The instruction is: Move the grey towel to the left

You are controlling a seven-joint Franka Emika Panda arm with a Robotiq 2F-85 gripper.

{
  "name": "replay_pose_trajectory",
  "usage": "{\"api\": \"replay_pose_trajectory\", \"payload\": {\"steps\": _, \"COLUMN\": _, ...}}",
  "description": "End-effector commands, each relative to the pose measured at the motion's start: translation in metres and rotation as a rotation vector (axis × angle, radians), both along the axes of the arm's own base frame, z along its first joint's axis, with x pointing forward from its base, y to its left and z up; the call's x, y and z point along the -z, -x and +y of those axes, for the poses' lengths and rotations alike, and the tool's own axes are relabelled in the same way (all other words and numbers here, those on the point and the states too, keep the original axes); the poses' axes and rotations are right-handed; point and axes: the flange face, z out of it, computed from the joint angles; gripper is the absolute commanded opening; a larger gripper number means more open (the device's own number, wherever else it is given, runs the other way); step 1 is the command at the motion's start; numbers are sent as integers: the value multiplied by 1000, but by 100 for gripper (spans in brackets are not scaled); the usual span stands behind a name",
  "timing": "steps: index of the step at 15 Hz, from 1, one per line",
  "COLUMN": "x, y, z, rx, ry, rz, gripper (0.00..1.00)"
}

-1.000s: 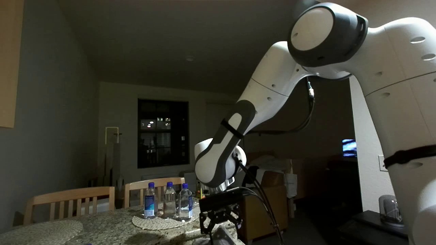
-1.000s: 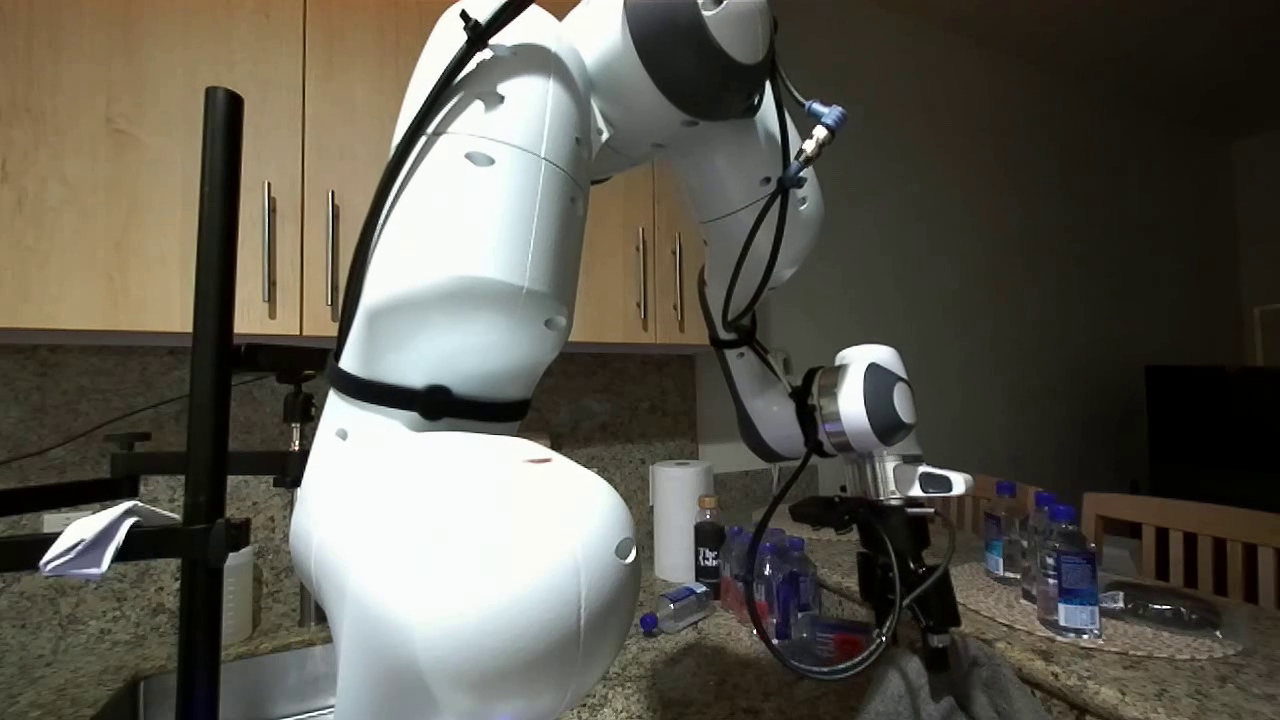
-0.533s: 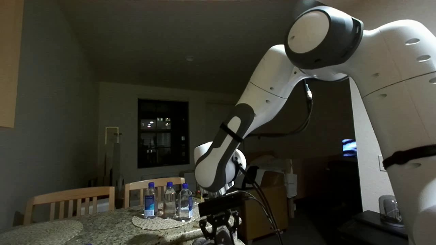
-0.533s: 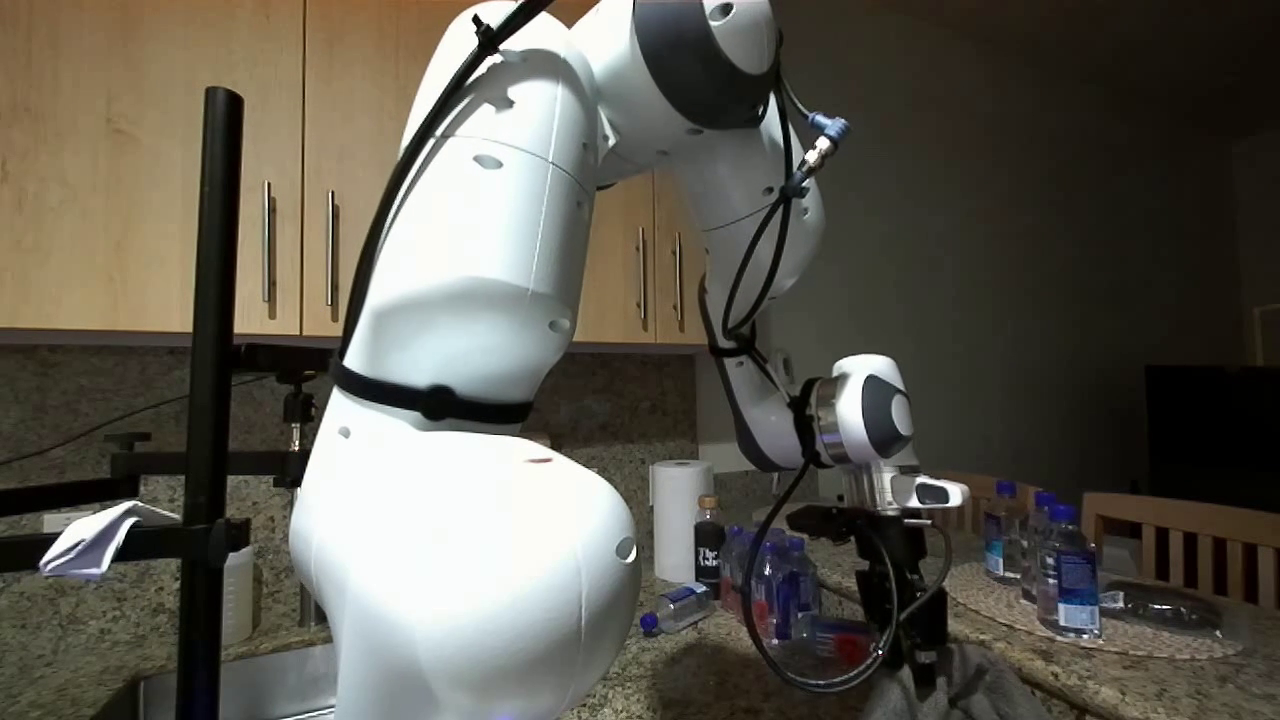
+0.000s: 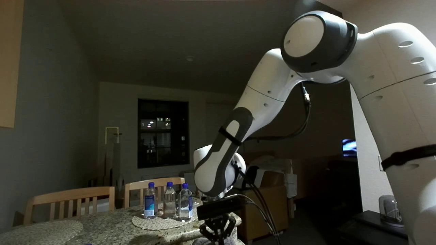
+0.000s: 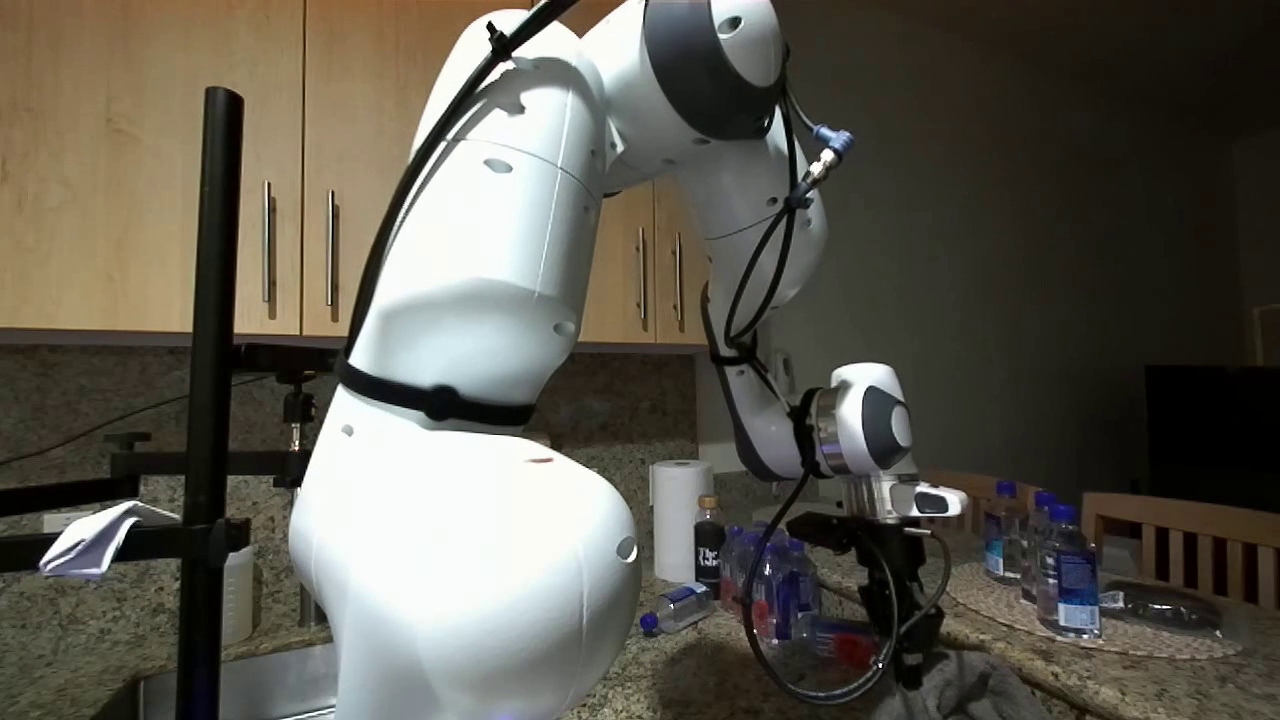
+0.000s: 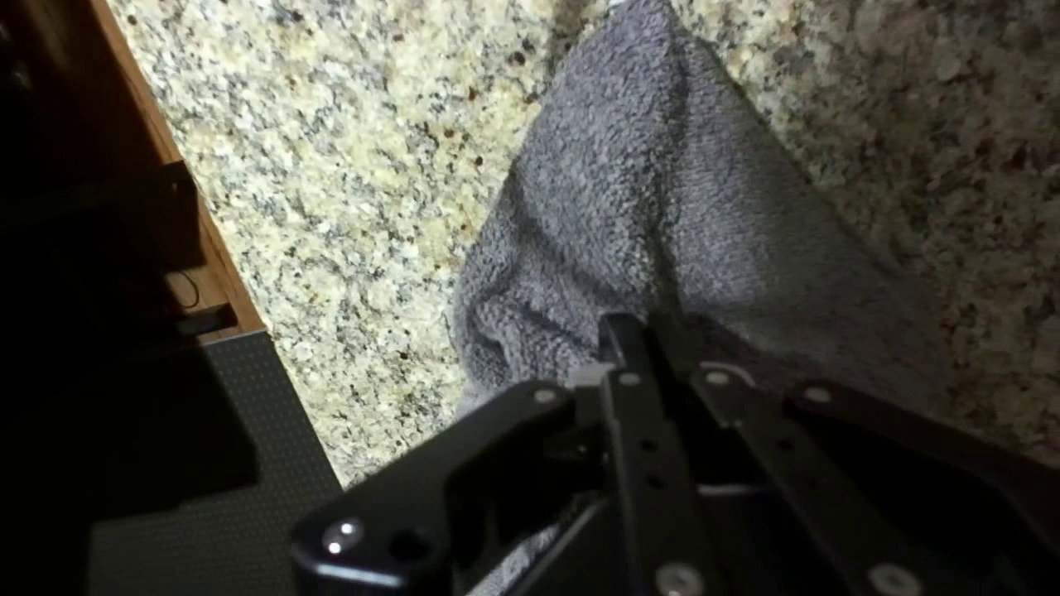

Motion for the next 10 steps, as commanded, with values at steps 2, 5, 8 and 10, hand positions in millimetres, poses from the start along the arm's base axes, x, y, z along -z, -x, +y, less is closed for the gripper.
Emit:
{"api": "replay_pose_trajectory", "payload": {"steps": 2, "x": -3, "y": -3, "z": 3, "rx": -17, "ry": -20, "rz": -25, "gripper": 7}}
{"api": "replay_pose_trajectory", "payload": {"steps": 5, "x": -9, "y": -3, "z": 2, "rx": -16, "ry": -20, "rz": -36, "gripper": 36}}
{"api": "replay_pose_trajectory", "payload": {"steps": 8, "x": -14, "y": -7, "z": -1, "rx": -10, "ry": -15, "rz": -57, "gripper": 55}}
{"api": "replay_pose_trajectory", "payload": {"steps": 10, "x": -15, "y": -13, "z": -3, "rx": -8, "ry": -10, "rz": -75, "gripper": 67}}
